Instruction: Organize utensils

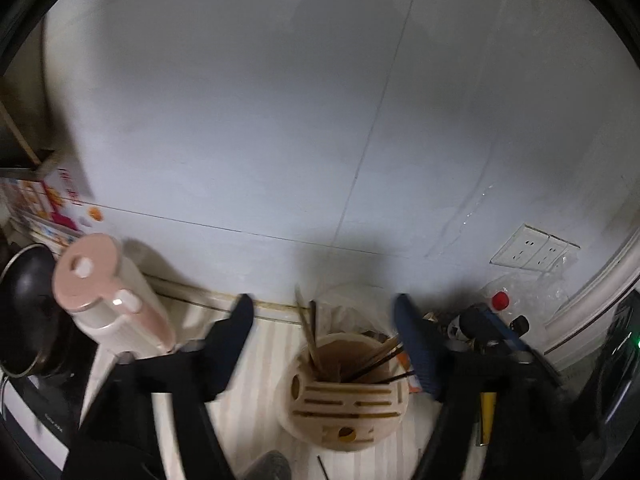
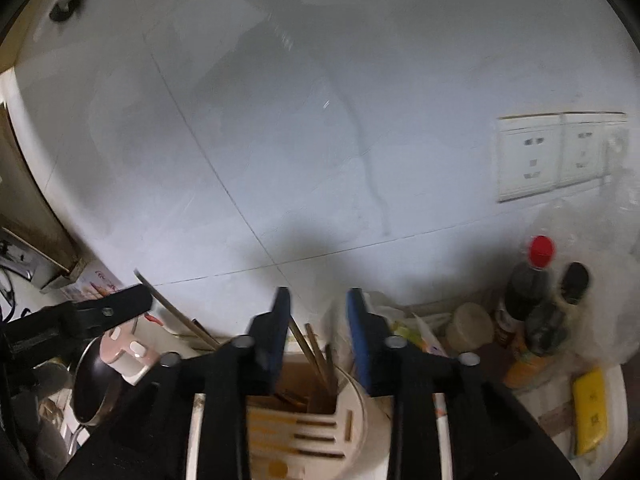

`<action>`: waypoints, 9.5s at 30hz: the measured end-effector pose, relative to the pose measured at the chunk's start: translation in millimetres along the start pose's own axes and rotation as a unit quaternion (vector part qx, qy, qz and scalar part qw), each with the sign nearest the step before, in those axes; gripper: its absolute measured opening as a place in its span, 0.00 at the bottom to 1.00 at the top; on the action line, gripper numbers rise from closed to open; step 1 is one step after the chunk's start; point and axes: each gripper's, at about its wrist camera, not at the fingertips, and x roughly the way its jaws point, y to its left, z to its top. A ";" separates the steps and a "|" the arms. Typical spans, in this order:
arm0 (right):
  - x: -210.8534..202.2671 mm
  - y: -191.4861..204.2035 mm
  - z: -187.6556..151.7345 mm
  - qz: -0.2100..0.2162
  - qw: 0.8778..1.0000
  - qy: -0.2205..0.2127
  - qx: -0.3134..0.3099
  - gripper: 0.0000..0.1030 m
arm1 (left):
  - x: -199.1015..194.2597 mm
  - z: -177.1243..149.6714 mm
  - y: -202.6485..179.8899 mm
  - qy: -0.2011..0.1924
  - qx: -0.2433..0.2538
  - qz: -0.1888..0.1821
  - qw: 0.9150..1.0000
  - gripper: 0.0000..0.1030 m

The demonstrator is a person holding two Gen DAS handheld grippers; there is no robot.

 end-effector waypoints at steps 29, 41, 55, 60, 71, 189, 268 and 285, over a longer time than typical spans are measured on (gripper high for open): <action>-13.5 -158.7 -215.9 -0.191 0.950 0.244 0.042 0.84 | 109.3 -283.5 -18.0 0.261 0.055 0.104 0.958 1.00; 19.4 -194.8 -275.1 -0.218 0.919 0.327 0.039 0.82 | 149.7 -325.7 -40.6 0.321 0.049 0.084 0.942 0.87; 31.2 -201.2 -302.6 -0.226 0.909 0.349 0.026 0.22 | 164.3 -332.5 -52.7 0.314 0.110 0.088 0.939 0.05; 29.3 -200.0 -305.9 -0.216 0.910 0.351 0.040 0.07 | 159.7 -335.4 -36.0 0.321 0.113 0.090 0.936 0.05; 39.1 -157.9 -325.7 -0.174 0.902 0.394 0.019 0.07 | 149.1 -341.8 -2.2 0.335 0.087 0.077 0.935 0.05; -15.3 26.5 24.5 0.043 0.998 -0.029 -0.020 0.07 | -80.0 -16.5 -27.4 -0.070 0.048 -0.013 0.996 0.01; 82.8 28.3 -361.3 0.021 0.829 0.443 -0.340 0.37 | 87.8 -344.2 142.3 0.232 -0.123 0.205 0.943 0.56; 104.9 8.8 -351.9 -0.057 0.883 0.460 -0.069 0.05 | 68.4 -359.6 150.7 0.233 -0.152 0.206 0.938 0.57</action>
